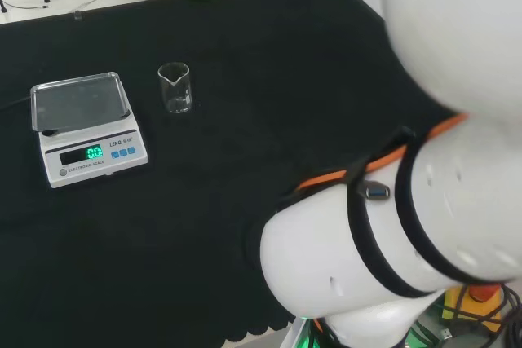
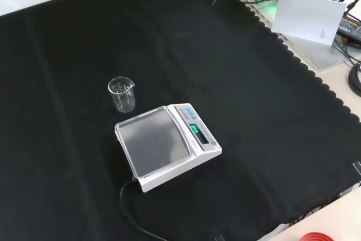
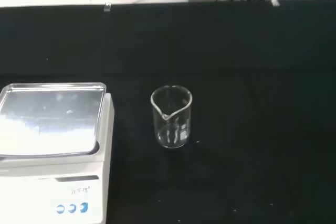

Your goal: Pick up the beaker.

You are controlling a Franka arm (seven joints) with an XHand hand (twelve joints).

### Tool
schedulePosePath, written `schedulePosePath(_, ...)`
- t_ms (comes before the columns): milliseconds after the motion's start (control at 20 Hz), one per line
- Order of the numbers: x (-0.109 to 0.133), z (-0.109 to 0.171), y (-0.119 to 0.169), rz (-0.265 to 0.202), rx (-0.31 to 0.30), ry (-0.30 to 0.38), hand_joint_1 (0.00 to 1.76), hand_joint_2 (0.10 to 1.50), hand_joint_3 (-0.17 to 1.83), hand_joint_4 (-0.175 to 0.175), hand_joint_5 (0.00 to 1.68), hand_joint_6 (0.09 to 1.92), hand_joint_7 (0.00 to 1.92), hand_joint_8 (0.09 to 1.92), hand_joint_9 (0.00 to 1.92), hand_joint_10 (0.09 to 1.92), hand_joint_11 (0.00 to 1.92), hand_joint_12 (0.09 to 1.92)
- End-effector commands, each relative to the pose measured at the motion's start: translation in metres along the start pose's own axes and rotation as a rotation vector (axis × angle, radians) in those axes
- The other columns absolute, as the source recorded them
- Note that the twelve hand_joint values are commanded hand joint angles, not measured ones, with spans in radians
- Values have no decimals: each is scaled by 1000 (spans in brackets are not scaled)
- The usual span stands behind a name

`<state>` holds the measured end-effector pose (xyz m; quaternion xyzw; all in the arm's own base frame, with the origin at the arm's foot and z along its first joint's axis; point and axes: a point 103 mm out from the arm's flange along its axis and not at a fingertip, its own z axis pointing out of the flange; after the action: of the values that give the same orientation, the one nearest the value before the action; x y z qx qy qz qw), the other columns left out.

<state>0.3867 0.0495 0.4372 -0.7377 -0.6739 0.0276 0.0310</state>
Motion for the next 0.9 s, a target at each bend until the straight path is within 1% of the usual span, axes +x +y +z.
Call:
schedulePosePath(50, 25, 54, 120, -20, 54, 42, 572, 668, 185, -10, 296, 87, 395, 641, 526, 741, 316, 1467)
schedulePosePath(150, 16, 64, 140, -13, 71, 38, 576, 668, 183, -9, 296, 87, 391, 640, 523, 741, 315, 1467)
schedulePosePath(250, 12, 75, 161, -12, 89, 31, 579, 668, 182, -9, 294, 87, 384, 637, 521, 742, 314, 1466)
schedulePosePath(350, 9, 84, 176, -7, 101, 26, 582, 669, 180, -9, 292, 87, 375, 634, 517, 741, 314, 1465)
schedulePosePath(550, 1, 104, 197, 7, 137, 39, 585, 670, 177, -8, 289, 87, 362, 631, 509, 741, 311, 1463)
schedulePosePath(750, -4, 129, 215, 3, 184, 33, 586, 672, 174, -8, 285, 87, 356, 631, 500, 741, 308, 1462)
schedulePosePath(900, -5, 151, 226, -3, 223, 42, 583, 671, 171, -6, 275, 87, 342, 628, 488, 741, 301, 1461)
